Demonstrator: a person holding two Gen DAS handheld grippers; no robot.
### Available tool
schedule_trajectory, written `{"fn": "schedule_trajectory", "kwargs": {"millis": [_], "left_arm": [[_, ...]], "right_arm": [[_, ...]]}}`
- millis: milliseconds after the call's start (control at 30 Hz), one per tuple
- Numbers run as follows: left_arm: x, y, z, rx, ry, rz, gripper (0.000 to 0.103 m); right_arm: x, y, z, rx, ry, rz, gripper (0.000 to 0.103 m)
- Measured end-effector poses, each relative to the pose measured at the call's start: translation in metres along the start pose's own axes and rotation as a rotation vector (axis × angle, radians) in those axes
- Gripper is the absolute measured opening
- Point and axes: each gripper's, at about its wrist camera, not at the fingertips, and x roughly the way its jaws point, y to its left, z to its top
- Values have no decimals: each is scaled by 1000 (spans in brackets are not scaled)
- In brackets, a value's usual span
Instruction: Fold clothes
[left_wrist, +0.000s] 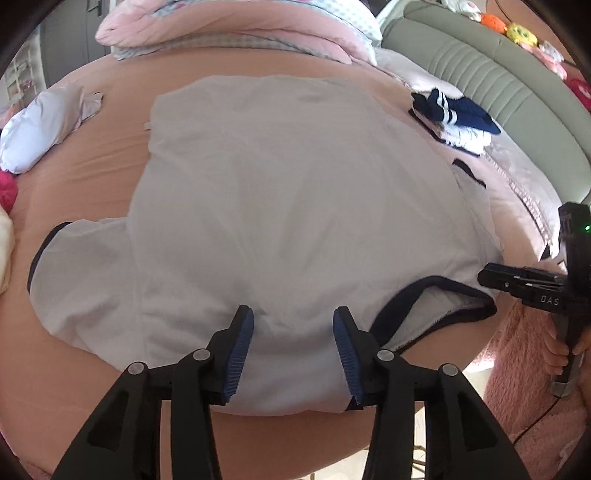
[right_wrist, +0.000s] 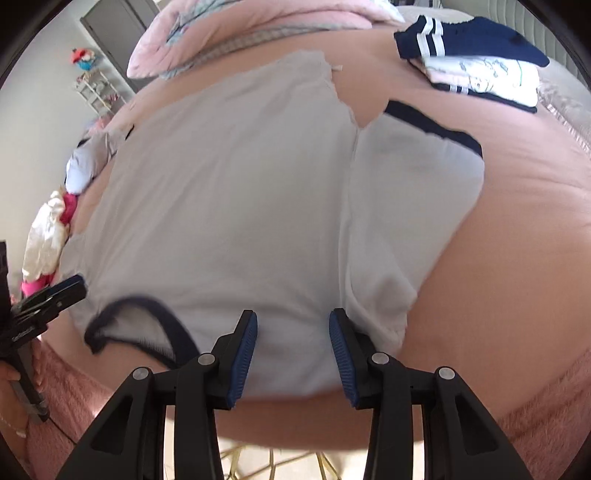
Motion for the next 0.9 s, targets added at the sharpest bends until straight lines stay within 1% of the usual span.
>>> {"fn": "schedule_trajectory", "kwargs": {"millis": [100, 200, 267, 300, 367, 433, 467, 533, 567, 600, 667, 700, 767, 800, 833, 900], "left_arm": [[3, -18, -13, 58, 64, 114, 42], [-9, -23, -22, 40, 82, 168, 42], [-20, -19, -27, 4, 60, 168, 42], [-23, -16, -26, -21, 45, 170, 42], [-29, -8, -25, -73, 17, 175, 42], [-28, -12, -21, -56, 7, 163, 42], [-28, -13, -19, -47, 2, 156, 42], [-25, -22, -17, -24, -4, 131, 42], [-22, -28, -16, -10, -4, 112, 42], [-22, -34, -19, 7, -11, 95, 42], [-21, -45, -21, 52, -15, 80, 42], [-19, -49, -22, 71, -7, 86, 42], [-6, -50, -28, 88, 38, 118, 42], [1, -50, -30, 95, 72, 147, 43], [0, -52, -33, 106, 71, 155, 43], [-3, -54, -34, 118, 116, 176, 44]], "right_arm": [[-2, 15, -7, -92, 12, -56, 41], [-8, 29, -15, -172, 29, -89, 42], [-15, 35, -21, -204, 21, -81, 42], [-19, 35, -21, -198, 8, -69, 42], [-29, 38, -16, -168, -37, -2, 42], [-32, 49, -7, -153, -79, 58, 42], [-29, 57, -4, -169, -86, 66, 42], [-15, 76, -1, -238, -76, 44, 42], [-5, 86, -2, -264, -55, 24, 42], [2, 91, -5, -276, -39, 11, 42], [8, 92, -8, -286, -37, 5, 42], [9, 92, -9, -290, -31, 3, 42], [9, 88, -12, -299, -12, -1, 42], [9, 87, -14, -304, -2, -3, 42], [9, 85, -15, -308, 8, -5, 42], [9, 82, -18, -317, 27, -8, 42]]}}
